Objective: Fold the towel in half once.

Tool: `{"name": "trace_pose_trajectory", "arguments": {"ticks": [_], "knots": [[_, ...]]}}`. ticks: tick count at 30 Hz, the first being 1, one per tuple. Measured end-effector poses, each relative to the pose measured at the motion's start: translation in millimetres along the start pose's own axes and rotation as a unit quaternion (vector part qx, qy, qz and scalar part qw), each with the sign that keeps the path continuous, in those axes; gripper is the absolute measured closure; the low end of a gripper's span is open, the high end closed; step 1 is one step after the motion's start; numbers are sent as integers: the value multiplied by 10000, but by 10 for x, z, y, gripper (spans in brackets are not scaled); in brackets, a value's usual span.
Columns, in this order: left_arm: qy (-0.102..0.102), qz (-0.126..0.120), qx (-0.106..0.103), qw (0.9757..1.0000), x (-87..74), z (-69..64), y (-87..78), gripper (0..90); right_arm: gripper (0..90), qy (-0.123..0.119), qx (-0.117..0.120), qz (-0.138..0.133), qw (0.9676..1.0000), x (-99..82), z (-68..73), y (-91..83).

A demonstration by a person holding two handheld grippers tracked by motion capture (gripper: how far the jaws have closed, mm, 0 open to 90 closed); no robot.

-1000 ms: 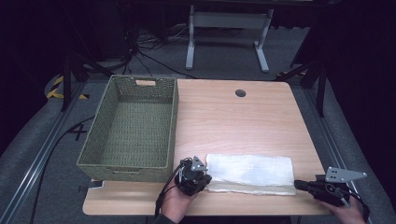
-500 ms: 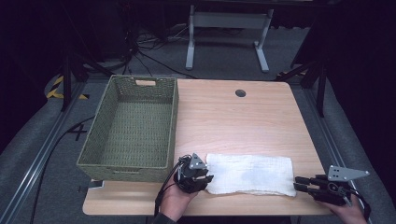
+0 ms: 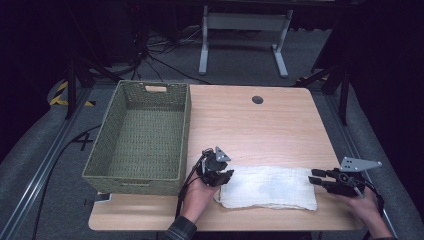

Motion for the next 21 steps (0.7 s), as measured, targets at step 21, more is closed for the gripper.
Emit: {"name": "trace_pose_trajectory", "arguments": {"ticks": [21], "knots": [[-155,416,187,9988,34,298,286,627,777,230,-133,629,9977,-51,-383,362]]}}
Point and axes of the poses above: each handheld gripper's, and its own axes: y roughly forward along the jaws, x roughly out of its top, z roughly to its left, the point moved 9 cm from there along y, roughly forward along the jaws, and after that the axes turned 15 degrees about z, right-handed, at the moved point
